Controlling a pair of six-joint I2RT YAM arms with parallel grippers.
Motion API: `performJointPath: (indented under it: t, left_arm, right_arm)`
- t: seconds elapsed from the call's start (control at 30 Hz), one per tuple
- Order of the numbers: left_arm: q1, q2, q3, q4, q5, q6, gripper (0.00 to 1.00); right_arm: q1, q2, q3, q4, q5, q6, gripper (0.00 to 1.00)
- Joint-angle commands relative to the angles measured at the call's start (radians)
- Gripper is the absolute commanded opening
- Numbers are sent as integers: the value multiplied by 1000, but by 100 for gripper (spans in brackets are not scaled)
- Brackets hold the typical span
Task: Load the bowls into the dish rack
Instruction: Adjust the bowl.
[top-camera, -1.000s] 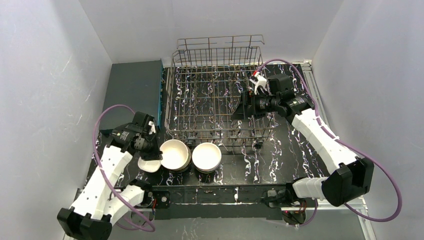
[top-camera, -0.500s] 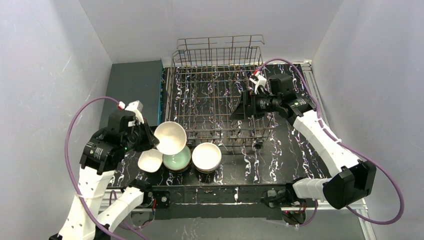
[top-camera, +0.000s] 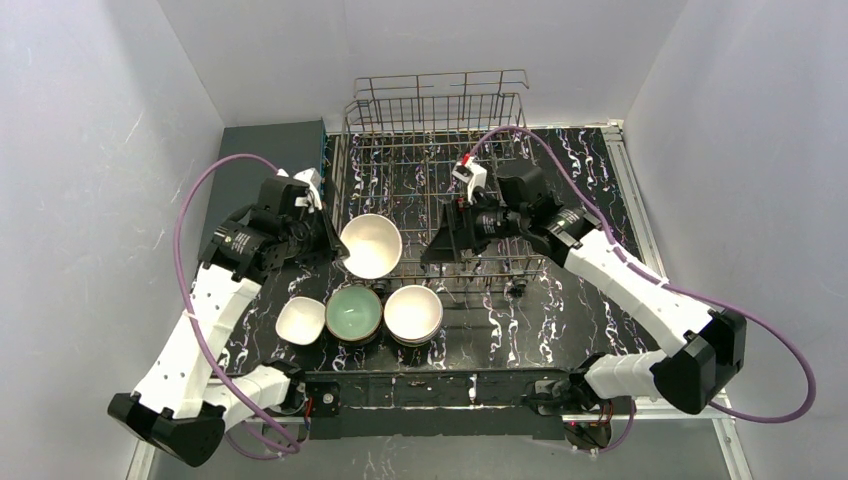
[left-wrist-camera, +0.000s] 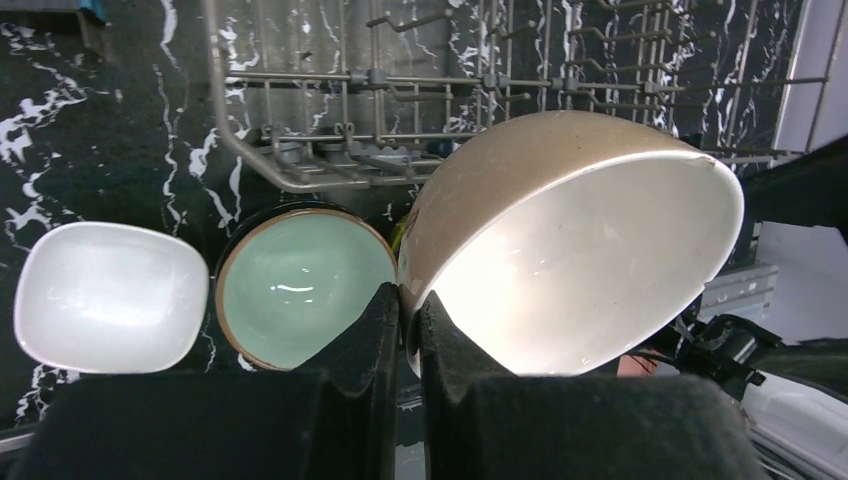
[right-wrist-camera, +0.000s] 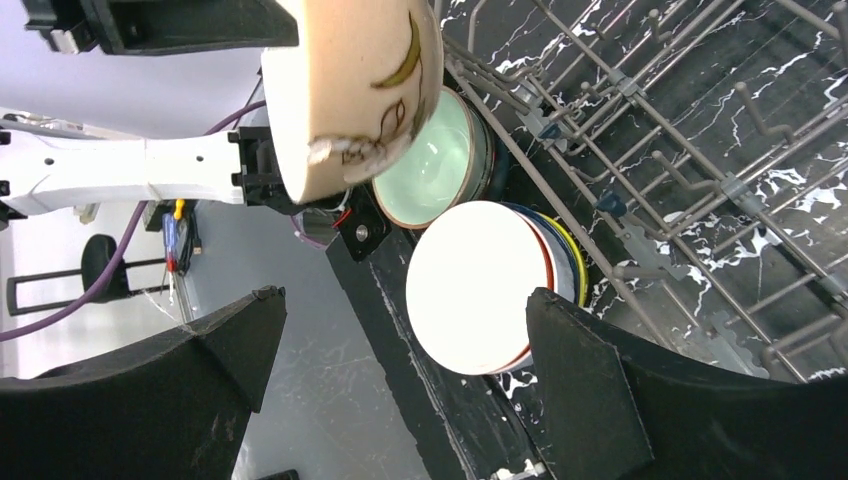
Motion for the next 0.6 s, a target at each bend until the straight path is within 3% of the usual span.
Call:
performJointPath:
  t: [0.0,0.4,0.57]
  left_arm:
    - [-56,10,69,77,17,-42,0]
    - [-176,80,104,104,-80,-53,0]
    - [-198,105,114,111,-86,-49,0]
  right_arm:
    - [38,33,49,89,43,39,99]
    - [89,103,112,21,208,69,92]
    - [100,138,130,9,214,77,73]
